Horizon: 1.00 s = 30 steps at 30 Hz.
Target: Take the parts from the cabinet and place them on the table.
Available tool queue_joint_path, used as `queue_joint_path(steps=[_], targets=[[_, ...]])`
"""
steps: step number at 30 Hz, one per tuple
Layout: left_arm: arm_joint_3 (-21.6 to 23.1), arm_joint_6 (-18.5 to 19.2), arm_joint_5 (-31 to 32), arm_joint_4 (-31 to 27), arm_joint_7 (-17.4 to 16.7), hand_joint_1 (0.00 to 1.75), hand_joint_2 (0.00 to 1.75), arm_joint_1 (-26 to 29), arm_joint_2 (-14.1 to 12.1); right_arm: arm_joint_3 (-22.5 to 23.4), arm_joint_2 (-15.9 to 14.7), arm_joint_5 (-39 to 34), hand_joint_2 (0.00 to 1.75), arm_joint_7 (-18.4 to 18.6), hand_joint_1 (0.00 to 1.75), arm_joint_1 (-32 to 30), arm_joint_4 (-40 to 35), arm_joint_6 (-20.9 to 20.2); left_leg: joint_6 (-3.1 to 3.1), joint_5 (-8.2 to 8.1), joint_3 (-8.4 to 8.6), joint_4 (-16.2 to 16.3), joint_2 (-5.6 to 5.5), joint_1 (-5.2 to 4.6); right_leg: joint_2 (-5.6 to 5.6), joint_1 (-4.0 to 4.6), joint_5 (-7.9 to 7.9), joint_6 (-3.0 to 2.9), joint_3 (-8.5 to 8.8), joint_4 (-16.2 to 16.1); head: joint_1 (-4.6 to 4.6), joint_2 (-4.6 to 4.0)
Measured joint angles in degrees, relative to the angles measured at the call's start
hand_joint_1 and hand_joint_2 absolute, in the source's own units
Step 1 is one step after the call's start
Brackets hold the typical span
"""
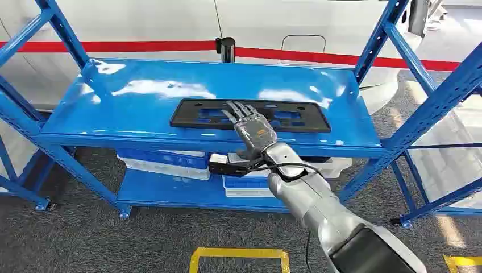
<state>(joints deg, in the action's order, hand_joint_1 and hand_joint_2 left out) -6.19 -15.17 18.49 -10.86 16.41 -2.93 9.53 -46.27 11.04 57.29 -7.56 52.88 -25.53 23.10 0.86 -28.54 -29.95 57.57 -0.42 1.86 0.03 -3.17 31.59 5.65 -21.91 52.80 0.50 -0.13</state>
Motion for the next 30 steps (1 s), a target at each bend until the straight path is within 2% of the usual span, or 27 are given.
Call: queue_joint_path(steps=[15,30], targets=[[0.0,-0.07,1.29,0.24,0.07,0.0,0.0,0.06,0.02,4.65,-3.19,3.54,1.75,4.63,0.0,6.27,1.42,-0.68,-0.07,0.1,0.36,0.01,-0.03,0.0,-0.02,0.0,-0.02,0.0,-0.06,0.01,0.02,0.0],[-0.55,-0.2,1.22,0.24,0.2,0.0,0.0,0.02,0.17,5.16,-2.53,4.5,1.75,4.26,0.0,3.12,4.09,-3.59,-0.07,0.09,0.35,0.01,-0.02,0.0,-0.01,0.0,-0.02,0.0,-0.05,0.0,0.02,0.0]])
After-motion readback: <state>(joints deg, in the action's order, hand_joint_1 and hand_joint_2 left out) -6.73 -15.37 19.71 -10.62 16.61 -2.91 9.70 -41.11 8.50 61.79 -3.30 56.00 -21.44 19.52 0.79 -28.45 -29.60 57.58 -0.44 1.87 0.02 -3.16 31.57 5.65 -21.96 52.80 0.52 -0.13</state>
